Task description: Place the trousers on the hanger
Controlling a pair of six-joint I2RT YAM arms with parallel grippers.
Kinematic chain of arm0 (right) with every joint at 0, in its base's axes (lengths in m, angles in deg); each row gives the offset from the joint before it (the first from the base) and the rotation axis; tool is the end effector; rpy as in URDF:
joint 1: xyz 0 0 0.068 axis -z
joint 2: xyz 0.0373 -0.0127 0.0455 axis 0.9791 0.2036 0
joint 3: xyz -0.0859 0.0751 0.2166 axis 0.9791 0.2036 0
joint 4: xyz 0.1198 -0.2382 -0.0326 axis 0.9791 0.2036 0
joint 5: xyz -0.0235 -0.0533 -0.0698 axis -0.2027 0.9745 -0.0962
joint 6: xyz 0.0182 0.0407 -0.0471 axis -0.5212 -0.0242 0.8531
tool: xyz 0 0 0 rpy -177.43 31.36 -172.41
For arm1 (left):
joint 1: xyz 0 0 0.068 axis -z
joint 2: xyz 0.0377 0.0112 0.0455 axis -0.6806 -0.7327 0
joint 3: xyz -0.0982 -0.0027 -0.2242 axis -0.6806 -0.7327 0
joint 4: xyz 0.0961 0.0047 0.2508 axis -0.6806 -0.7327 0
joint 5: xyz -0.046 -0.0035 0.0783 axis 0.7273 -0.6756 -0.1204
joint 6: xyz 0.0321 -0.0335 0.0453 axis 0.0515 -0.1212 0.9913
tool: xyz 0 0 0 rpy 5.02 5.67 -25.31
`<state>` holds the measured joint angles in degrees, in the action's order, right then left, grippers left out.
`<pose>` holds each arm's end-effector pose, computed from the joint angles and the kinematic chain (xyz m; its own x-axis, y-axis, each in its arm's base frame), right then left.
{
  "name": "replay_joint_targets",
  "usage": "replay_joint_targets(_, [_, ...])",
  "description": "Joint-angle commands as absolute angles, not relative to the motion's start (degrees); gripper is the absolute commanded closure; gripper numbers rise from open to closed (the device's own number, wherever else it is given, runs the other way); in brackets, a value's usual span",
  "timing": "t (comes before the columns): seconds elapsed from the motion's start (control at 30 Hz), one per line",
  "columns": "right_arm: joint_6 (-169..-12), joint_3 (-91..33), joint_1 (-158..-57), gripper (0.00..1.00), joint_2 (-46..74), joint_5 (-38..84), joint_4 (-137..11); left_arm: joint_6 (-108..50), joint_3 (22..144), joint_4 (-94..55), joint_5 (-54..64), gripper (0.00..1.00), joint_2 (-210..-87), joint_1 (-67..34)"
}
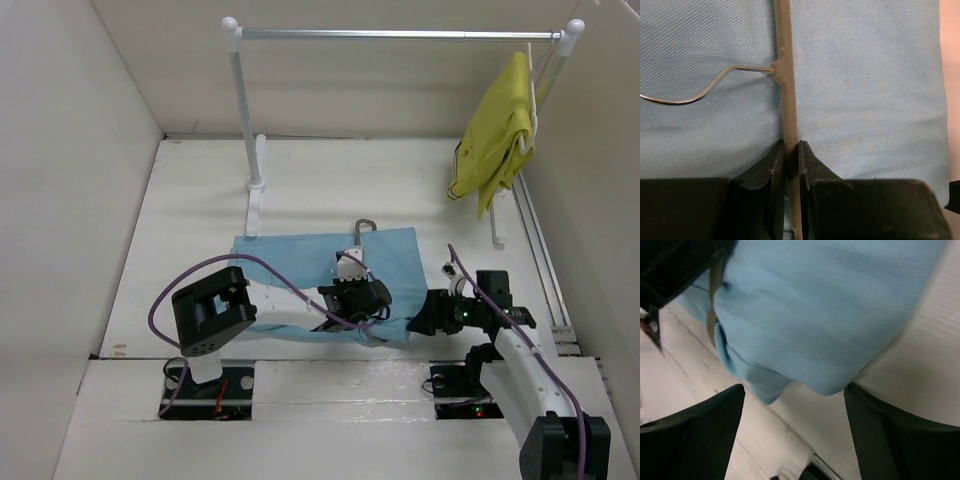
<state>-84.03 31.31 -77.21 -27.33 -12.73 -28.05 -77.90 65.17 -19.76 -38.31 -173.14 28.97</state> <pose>0.1496 0.0324 0.1175 -0.8719 0.0215 -0.4892 -0.3215 0.7284 0.6050 0.1407 -0.3355 0.1221 -0.6719 -0.2301 -0.7040 0.1302 0.8990 -0.4182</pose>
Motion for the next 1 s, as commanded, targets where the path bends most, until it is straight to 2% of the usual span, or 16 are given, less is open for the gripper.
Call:
replay_joint_targets(0.0, [-89.6, 31.9, -78.1, 0.14, -27.2, -18.6, -35.6, -74.6, 66.6, -19.1, -37.4, 1.0, -174.3, 28.5])
replay_joint_targets(0.17, [-91.2, 34.6, -78.7, 0.13, -22.8, -23.2, -41.8, -74.0, 67.3, -19.3, -37.8, 1.0, -174.7, 28.5])
replay_joint_targets(0.33, [-89.8, 35.4, -78.7, 0.14, -18.9, -21.4, -44.0, -73.9, 67.9, -19.4, -38.3, 1.0, -174.7, 28.5])
replay_joint_targets(0.43, [-88.7, 34.3, -78.7, 0.39, -16.3, -18.9, -44.0, -73.8, 68.1, -19.8, -38.7, 1.0, -174.5, 28.5])
replay_joint_targets(0.47, [-88.8, 32.8, -78.2, 0.62, -16.8, -18.1, -43.2, -73.6, 68.2, -20.0, -39.1, 1.0, -174.2, 28.5])
replay_joint_targets(0.57, [-89.2, 28.6, -76.7, 0.93, -20.8, -14.4, -41.5, -72.7, 67.7, -21.0, -41.1, 1.0, -173.4, 28.5])
replay_joint_targets(0.6, [-89.2, 27.4, -75.5, 0.98, -21.8, -12.7, -41.0, -71.7, 67.4, -21.3, -41.8, 1.0, -173.1, 28.0])
replay_joint_targets(0.97, [-77.8, 13.4, -68.9, 1.0, -20.3, -6.1, -29.5, -68.2, 62.0, -25.5, -46.8, 1.0, -170.1, 26.4])
